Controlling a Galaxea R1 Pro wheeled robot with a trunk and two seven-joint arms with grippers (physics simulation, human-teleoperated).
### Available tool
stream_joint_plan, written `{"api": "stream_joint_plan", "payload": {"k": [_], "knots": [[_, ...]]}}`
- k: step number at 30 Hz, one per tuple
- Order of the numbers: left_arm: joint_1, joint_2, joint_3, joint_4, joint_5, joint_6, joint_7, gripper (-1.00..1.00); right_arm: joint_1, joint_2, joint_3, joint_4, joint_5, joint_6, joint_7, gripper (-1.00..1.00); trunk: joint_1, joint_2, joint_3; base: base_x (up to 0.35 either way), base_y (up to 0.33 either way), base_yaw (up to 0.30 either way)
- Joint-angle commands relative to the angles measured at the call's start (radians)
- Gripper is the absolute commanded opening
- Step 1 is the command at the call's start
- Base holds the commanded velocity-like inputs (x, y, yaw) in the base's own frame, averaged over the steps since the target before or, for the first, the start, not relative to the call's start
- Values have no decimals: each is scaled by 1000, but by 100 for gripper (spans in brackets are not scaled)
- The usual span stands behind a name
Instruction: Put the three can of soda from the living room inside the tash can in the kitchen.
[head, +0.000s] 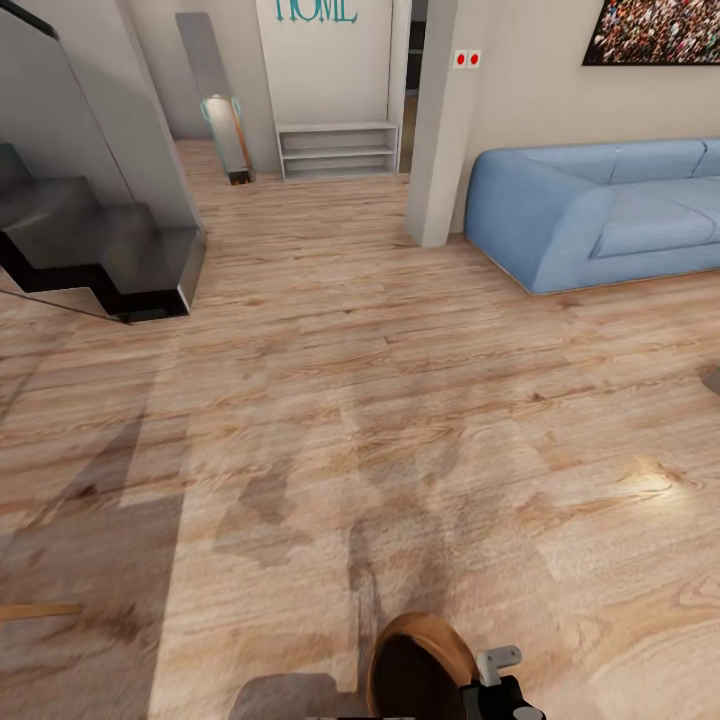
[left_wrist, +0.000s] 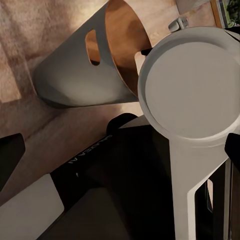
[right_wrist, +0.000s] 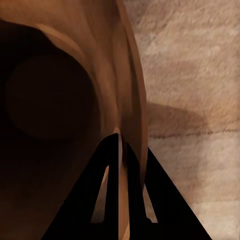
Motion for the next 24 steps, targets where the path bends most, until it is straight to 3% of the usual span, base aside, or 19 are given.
{"api": "stream_joint_plan", "payload": {"k": [1,24], "knots": [[0,0,0,0,0,0,0,100,0,0,0,1,1,0,0,-100,0,0,0,0,0,0],[0,0,0,0,0,0,0,100,0,-1,-1,-4,0,-1,0,-100,0,0,0,0,0,0]]}}
